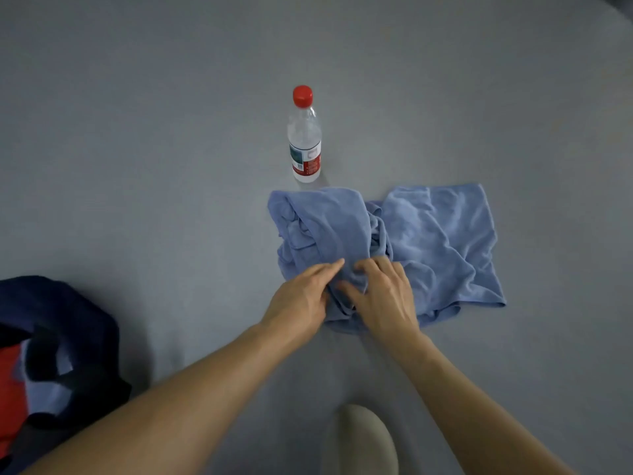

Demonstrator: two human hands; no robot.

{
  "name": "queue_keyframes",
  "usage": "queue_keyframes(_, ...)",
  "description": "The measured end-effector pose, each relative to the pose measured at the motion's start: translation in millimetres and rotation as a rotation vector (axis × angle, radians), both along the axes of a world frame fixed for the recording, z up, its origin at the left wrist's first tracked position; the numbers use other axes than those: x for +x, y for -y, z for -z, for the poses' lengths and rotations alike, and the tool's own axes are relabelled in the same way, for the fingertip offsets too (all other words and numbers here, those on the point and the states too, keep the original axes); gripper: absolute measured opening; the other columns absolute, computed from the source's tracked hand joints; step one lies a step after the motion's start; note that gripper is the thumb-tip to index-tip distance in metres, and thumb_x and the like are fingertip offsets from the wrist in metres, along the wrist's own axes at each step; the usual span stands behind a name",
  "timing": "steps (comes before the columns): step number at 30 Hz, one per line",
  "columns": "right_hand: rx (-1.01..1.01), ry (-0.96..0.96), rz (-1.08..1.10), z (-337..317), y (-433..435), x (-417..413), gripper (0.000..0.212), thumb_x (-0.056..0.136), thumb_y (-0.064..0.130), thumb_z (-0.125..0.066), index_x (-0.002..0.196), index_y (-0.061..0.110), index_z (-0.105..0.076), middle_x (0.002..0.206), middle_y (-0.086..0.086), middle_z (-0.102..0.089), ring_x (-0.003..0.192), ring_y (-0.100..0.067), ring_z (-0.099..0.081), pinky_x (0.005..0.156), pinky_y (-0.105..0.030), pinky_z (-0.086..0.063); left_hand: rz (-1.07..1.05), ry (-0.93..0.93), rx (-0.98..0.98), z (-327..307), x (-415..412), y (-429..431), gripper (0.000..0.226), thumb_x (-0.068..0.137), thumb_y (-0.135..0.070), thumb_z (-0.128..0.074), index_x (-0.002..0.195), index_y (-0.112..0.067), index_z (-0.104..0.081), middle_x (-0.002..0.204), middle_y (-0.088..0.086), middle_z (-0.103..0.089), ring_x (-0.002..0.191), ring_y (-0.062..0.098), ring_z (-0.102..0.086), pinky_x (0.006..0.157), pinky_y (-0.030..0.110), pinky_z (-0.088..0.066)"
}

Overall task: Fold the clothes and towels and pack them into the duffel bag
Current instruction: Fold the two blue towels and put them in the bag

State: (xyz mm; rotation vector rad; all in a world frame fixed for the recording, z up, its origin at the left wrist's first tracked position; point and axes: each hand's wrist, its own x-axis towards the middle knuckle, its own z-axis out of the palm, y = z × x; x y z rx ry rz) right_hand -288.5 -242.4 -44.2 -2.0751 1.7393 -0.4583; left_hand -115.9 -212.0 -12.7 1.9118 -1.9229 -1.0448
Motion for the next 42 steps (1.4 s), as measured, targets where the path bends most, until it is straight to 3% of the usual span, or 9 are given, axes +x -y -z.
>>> queue_keyframes(2,0.057,-0.161,-0.067,8.8,-6.8,7.6,0.039,0.067,0.040,-0.081,0.092,0.014,-0.064,0.093,-0.006,-0.059,0.084,-0.031,-0.056,0.067,-0.042,-0.047,-0.010,0.053,0.001,-18.8,11.3,-7.1,0.061,0.098,-0.007,-0.049,0.152,-0.031,-0.038,0.153,-0.010,-0.042,0.136,0.011,-0.044,0.103,0.019,-0.034)
queue_keyframes(4,0.037,-0.191,-0.108,12.9,-8.0,12.3,0.020,0.073,0.019,-0.077,0.084,0.010,-0.063,0.086,-0.011,-0.059,0.077,-0.038,-0.058,0.060,-0.042,-0.045,-0.031,0.093,-0.027,-40.3,26.5,-15.5,0.057,0.098,-0.007,-0.050,0.149,-0.031,-0.044,0.150,-0.010,-0.045,0.135,0.011,-0.045,0.106,0.023,-0.035)
queue_keyframes(12,0.093,0.216,0.152,-122.1,40.4,10.8,0.014,0.100,0.017,-0.044,0.089,0.011,-0.049,0.084,-0.007,-0.059,0.077,-0.030,-0.056,0.063,-0.036,-0.038,-0.196,0.238,-0.122,-186.3,84.0,-94.0,0.035,0.099,-0.018,-0.054,0.126,-0.039,-0.064,0.123,-0.021,-0.063,0.112,0.004,-0.059,0.089,0.015,-0.037)
queue_keyframes(16,0.045,0.378,-0.025,-247.4,51.8,29.6,0.010,0.102,0.019,-0.045,0.098,0.012,-0.051,0.084,-0.003,-0.062,0.077,-0.025,-0.054,0.069,-0.032,-0.035,-0.353,0.170,-0.208,-269.4,87.9,-131.5,0.032,0.100,-0.023,-0.056,0.126,-0.040,-0.064,0.122,-0.025,-0.062,0.104,-0.003,-0.059,0.087,0.004,-0.037)
queue_keyframes(19,-0.014,0.402,-0.219,-331.2,46.7,53.2,0.008,0.100,0.018,-0.051,0.098,0.012,-0.055,0.082,0.005,-0.062,0.073,-0.011,-0.055,0.068,-0.024,-0.037,-0.413,0.102,-0.292,-311.2,82.7,-145.2,0.033,0.099,-0.033,-0.058,0.131,-0.043,-0.059,0.121,-0.026,-0.061,0.101,-0.002,-0.060,0.091,0.023,-0.049)
queue_keyframes(25,0.003,0.391,-0.480,-434.4,-3.1,116.6,0.009,0.099,0.017,-0.056,0.097,0.009,-0.061,0.083,-0.005,-0.066,0.069,-0.011,-0.052,0.061,-0.017,-0.039,-0.467,0.048,-0.418,-339.2,100.5,-165.2,0.042,0.095,-0.042,-0.062,0.136,-0.045,-0.054,0.122,-0.025,-0.060,0.098,-0.002,-0.059,0.090,0.032,-0.052)
queue_keyframes(31,0.119,0.368,-0.700,-459.7,-62.3,168.2,0.005,0.098,0.012,-0.059,0.093,0.011,-0.061,0.070,0.006,-0.063,0.059,0.001,-0.050,0.059,-0.011,-0.038,-0.619,-0.115,-0.470,-360.6,140.2,-170.0,0.046,0.096,-0.036,-0.063,0.140,-0.043,-0.051,0.131,-0.025,-0.055,0.109,-0.002,-0.055,0.095,0.031,-0.051)
queue_keyframes(37,0.223,0.371,-0.737,-426.1,-94.2,188.1,0.007,0.098,0.014,-0.058,0.091,0.015,-0.060,0.072,0.006,-0.062,0.066,-0.008,-0.051,0.065,-0.022,-0.041,-0.598,-0.089,-0.449,-360.2,166.6,-183.5,0.014,0.098,-0.038,-0.055,0.094,-0.038,-0.068,0.091,-0.021,-0.068,0.089,0.000,-0.061,0.080,0.030,-0.051)
queue_keyframes(42,0.373,0.323,-0.794,-407.3,-113.3,206.9,0.016,0.089,0.043,-0.070,0.097,0.032,-0.061,0.074,0.014,-0.065,0.065,0.000,-0.055,0.064,-0.020,-0.043,-0.619,-0.065,-0.428,-366.3,182.1,-200.1,0.011,0.092,-0.030,-0.058,0.088,-0.035,-0.067,0.079,-0.016,-0.069,0.076,0.003,-0.063,0.072,0.033,-0.053)
